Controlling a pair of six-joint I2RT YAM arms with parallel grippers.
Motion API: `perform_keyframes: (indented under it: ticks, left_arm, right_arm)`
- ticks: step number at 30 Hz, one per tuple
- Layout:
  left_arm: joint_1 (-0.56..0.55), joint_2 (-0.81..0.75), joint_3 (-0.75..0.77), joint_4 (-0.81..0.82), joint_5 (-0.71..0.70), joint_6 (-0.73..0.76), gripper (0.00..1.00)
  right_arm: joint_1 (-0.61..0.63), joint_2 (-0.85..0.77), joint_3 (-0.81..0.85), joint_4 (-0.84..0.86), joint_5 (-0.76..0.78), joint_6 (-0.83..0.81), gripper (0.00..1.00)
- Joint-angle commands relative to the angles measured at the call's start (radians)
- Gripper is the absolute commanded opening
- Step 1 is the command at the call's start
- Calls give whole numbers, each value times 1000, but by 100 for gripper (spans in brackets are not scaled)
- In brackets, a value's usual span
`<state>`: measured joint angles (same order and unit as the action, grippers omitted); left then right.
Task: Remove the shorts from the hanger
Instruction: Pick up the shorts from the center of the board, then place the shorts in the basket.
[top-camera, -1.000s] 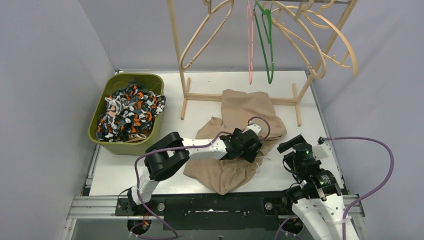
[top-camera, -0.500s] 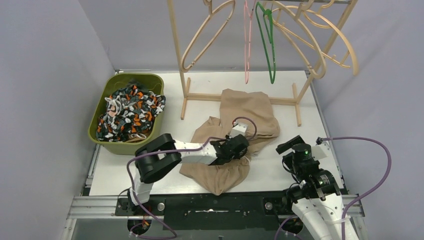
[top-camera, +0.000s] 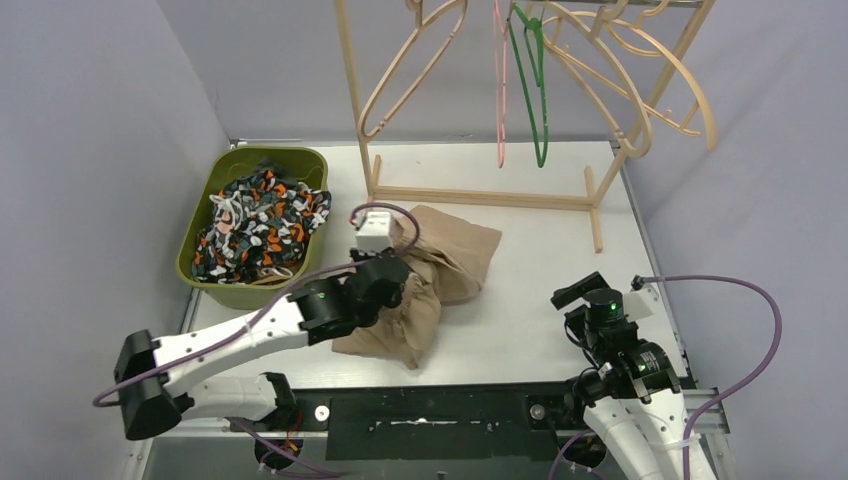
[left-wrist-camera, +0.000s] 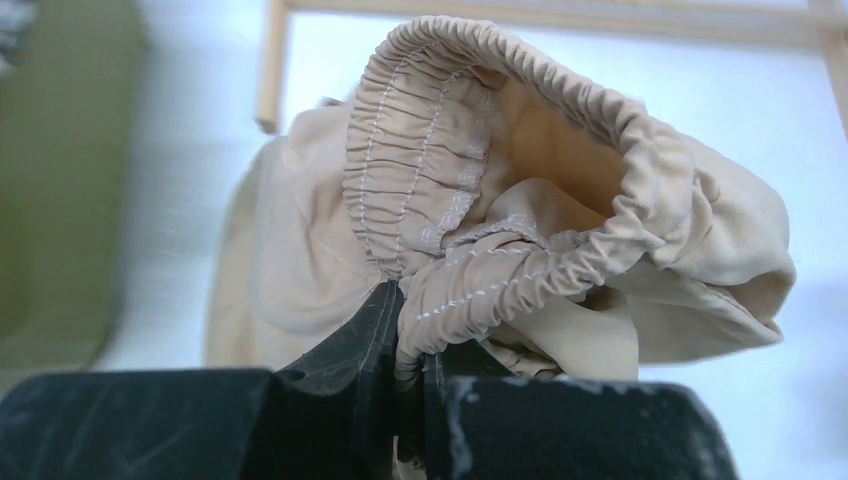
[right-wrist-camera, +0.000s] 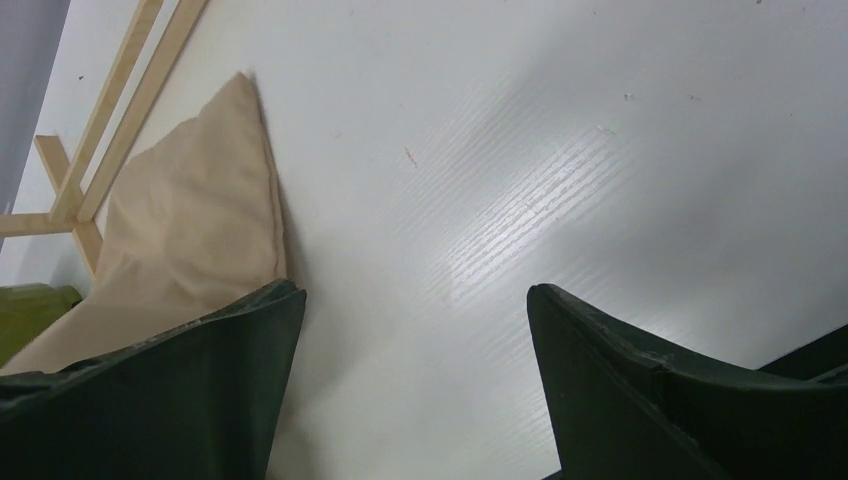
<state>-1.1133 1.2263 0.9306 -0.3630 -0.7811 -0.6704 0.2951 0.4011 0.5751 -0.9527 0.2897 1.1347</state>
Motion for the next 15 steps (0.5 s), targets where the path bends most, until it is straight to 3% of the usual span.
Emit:
perform_keyframes:
  ticks: [1,4,8,15]
  left_arm:
    - [70,-162,88,-204,-191,30,0]
    - [169,-213,166,-339,-283,62,0]
    - [278,-269,239,-325,-275,207,0]
    - [328,-244,457,-314,-422,416,0]
  right_arm:
    - [2,7,-2,48,-3,-4,84]
    - [2,4,-1,48,-8,-2,85]
    - [2,5,-10,56,-8,-3,84]
    - [2,35,-17,78,-22,-6,84]
